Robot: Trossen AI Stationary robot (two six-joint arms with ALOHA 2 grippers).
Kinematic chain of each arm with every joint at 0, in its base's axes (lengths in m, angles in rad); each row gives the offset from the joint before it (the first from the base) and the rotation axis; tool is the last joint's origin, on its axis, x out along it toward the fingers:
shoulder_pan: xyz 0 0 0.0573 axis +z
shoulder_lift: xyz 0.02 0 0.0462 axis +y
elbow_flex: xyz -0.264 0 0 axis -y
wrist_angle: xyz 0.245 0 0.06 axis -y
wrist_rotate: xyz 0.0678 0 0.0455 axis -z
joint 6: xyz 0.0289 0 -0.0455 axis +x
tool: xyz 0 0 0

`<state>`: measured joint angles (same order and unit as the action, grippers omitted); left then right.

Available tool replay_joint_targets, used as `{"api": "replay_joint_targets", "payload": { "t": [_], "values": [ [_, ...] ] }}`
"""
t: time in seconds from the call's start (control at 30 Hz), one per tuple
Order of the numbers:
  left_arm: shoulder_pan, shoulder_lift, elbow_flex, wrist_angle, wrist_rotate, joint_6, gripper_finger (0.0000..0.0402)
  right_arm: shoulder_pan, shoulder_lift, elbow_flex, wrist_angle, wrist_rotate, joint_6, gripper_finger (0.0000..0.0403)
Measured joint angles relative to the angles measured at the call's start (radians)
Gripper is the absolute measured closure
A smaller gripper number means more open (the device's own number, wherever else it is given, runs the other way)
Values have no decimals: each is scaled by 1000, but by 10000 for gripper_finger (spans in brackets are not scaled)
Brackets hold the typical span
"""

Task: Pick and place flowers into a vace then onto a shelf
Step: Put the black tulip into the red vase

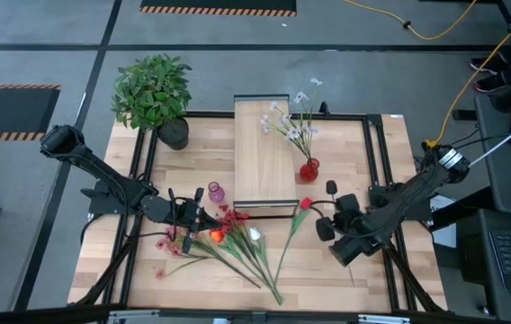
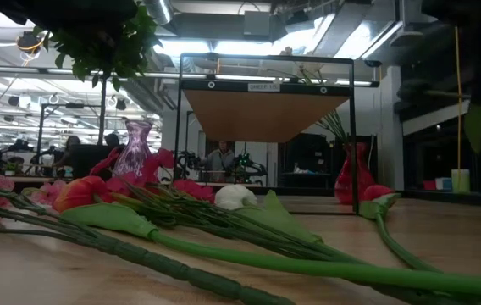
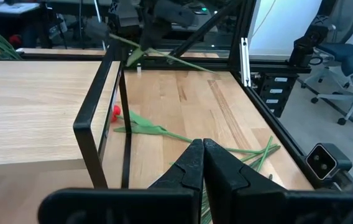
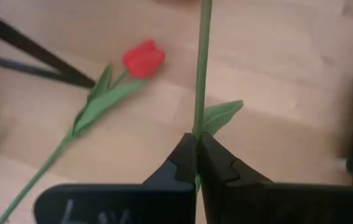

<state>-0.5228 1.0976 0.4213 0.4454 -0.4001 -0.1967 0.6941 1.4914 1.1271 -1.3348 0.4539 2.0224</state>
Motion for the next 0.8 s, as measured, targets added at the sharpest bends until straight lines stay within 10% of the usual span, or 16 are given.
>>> {"api": "replay_joint_targets", "payload": {
  "t": [0.47, 0.8],
  "values": [
    [0, 0, 0, 0, -1, 0, 398, -38, -99, 0, -111, 398, -187, 401],
    [3, 0, 0, 0, -126, 56, 398, -232, -306, 0, 32, 437, -659, 401]
  ]
}}
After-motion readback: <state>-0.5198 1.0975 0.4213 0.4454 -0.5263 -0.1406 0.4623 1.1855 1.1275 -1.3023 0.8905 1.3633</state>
